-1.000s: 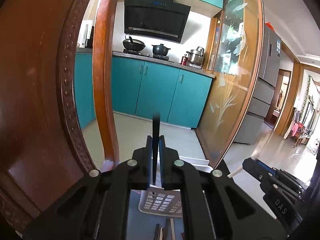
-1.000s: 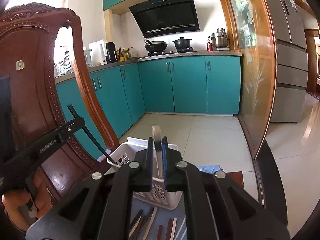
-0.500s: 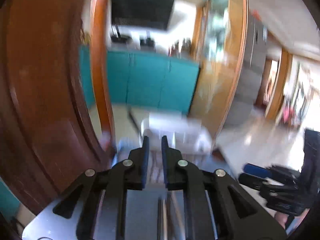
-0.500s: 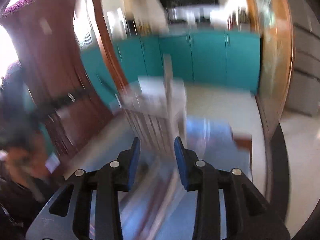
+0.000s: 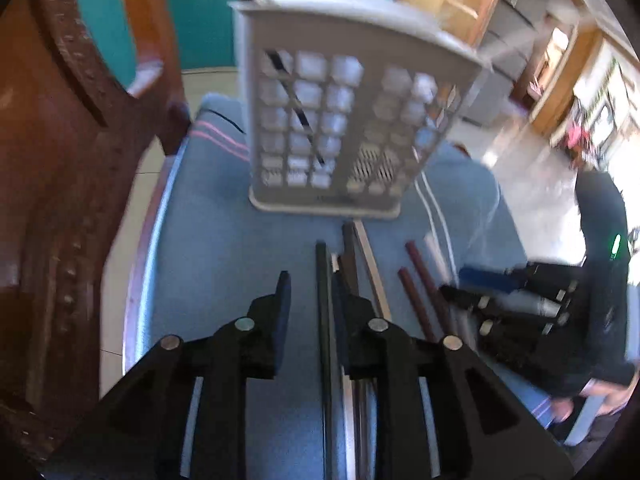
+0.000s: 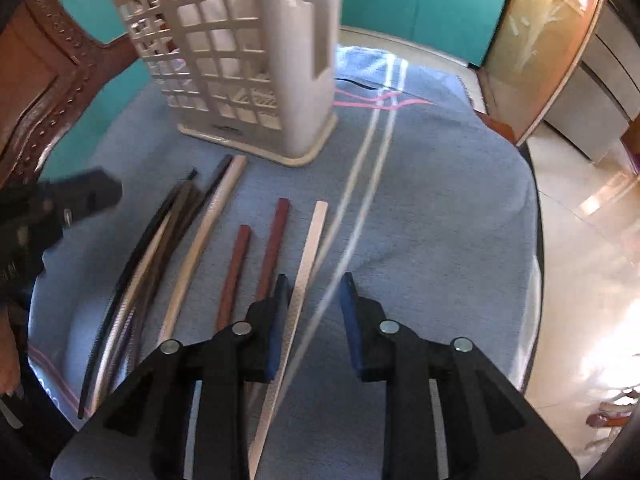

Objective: Organize utensils
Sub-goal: 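Grasp another dark chopstick with the left tool while the right tool grasps a light wooden chopstick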

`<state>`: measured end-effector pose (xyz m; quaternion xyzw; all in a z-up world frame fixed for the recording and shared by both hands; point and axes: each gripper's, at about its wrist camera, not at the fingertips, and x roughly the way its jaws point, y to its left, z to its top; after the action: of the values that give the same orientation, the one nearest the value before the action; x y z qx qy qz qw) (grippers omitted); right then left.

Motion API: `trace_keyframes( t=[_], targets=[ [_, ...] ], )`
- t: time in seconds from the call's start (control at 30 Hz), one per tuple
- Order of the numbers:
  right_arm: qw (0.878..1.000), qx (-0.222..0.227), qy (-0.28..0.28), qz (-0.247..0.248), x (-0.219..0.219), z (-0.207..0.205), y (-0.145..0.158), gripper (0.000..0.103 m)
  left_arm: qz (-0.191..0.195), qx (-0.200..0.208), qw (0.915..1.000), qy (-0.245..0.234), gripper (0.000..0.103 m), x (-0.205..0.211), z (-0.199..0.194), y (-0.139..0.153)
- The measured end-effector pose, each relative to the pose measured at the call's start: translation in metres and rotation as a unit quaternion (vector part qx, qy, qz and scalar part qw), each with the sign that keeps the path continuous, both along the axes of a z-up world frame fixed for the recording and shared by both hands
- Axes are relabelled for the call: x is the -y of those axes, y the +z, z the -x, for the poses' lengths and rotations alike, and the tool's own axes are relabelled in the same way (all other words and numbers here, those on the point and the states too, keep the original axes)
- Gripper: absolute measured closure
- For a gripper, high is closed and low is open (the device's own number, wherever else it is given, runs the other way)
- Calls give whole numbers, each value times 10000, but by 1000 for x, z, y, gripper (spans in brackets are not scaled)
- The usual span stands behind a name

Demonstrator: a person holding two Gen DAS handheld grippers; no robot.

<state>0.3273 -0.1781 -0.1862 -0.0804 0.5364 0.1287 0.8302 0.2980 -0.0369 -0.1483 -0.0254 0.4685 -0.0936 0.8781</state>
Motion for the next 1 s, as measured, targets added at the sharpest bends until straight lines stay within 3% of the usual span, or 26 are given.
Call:
trace_keyframes(
  t=[0.13, 0.27, 1.0],
  targets=[
    [9998, -15, -171, -57, 14, -7, 1, 82, -303, -171, 9993, -96, 81, 12, 4, -17],
    [9997, -36, -230, -105, 18, -13, 2, 81, -292, -373, 9989, -45, 81, 10, 1, -30],
    [9997, 124, -186, 72, 11, -6, 1, 81, -657, -257, 9975, -70, 75, 29, -1, -48]
  ],
)
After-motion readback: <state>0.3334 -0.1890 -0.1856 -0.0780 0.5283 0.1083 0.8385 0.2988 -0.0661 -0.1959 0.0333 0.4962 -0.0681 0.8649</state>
